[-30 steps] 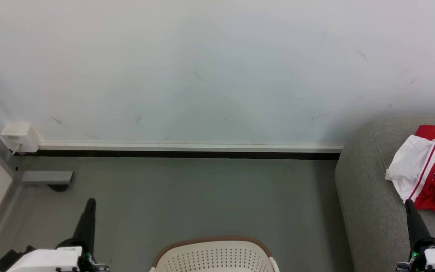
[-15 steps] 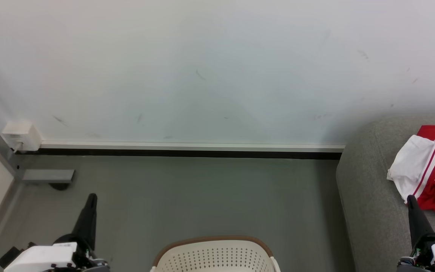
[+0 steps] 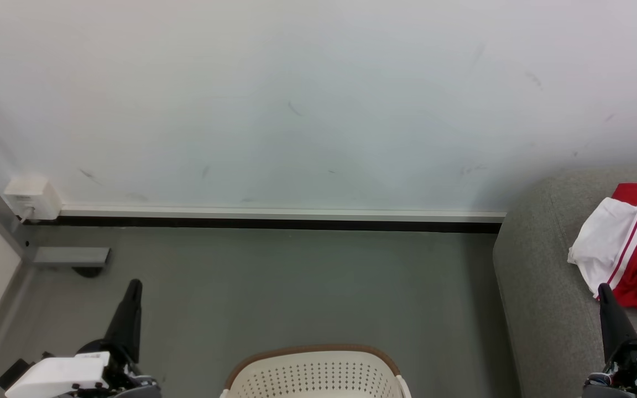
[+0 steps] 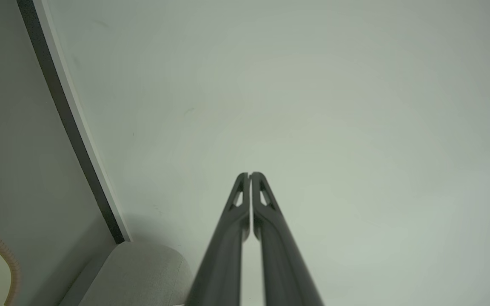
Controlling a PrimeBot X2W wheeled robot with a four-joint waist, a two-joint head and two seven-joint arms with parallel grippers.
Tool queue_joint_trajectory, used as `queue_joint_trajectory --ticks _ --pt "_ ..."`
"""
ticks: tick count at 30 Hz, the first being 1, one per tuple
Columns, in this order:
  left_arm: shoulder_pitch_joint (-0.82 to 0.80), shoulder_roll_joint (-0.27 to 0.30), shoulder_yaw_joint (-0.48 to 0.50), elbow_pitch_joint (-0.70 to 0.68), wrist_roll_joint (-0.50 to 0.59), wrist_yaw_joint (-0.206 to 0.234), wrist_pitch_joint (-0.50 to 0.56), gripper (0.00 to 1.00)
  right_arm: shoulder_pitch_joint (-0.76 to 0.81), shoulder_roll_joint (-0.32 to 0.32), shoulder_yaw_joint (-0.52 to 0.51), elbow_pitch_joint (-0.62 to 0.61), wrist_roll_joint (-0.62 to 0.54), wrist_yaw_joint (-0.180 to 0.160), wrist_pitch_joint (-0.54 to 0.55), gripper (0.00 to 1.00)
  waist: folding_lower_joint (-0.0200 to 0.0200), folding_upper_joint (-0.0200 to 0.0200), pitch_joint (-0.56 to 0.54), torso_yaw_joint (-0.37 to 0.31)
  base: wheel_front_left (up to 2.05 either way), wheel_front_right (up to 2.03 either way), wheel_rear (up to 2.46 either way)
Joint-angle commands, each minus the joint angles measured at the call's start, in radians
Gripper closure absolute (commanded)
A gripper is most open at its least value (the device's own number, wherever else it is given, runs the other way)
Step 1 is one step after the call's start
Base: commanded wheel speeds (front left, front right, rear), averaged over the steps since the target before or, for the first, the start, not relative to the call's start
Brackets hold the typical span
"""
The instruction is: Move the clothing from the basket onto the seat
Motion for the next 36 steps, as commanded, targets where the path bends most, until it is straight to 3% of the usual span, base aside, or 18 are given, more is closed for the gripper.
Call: queue_joint_trajectory --ticks 1,36 --pt "-0.006 0.007 0.002 -0.004 -0.015 0.001 0.003 1.0 -0.011 -0.014 0.006 -0.006 0.009 -0.002 -0.007 1.0 0.0 0.0 0.0 0.0 0.0 0.0 0.0" --pt "-0.004 0.007 0.002 -0.007 -0.015 0.002 0.002 1.0 -0.015 -0.096 0.109 -0.045 0.102 -0.002 -0.093 1.0 0.0 0.0 0.001 0.0 0.0 0.0 0.0"
